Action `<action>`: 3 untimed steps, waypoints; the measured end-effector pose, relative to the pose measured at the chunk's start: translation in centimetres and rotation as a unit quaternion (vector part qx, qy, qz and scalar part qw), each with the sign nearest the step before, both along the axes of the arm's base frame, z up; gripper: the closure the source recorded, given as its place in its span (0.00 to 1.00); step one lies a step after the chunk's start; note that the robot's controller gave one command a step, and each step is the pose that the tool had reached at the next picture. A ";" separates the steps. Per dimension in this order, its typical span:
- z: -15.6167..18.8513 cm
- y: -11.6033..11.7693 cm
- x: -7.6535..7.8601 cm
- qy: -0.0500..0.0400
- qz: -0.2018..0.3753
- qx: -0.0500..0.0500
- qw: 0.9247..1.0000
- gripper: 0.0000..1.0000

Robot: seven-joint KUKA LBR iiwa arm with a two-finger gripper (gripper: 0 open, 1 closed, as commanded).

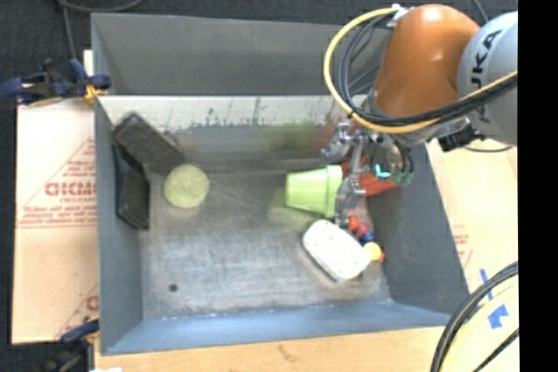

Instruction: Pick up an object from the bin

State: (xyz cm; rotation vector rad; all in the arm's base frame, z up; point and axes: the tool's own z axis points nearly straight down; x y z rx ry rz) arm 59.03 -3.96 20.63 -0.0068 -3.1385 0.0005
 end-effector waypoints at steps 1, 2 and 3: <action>0.4 0.0 0.2 -0.004 0.000 0.000 1.000 0.00; -4.5 -0.9 2.2 -0.006 -0.051 0.000 0.999 0.00; -6.0 -1.5 4.4 -0.003 -0.008 0.000 1.000 0.00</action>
Offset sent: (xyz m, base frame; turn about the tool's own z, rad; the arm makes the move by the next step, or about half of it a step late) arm 0.0280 -0.0125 -0.0714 0.1495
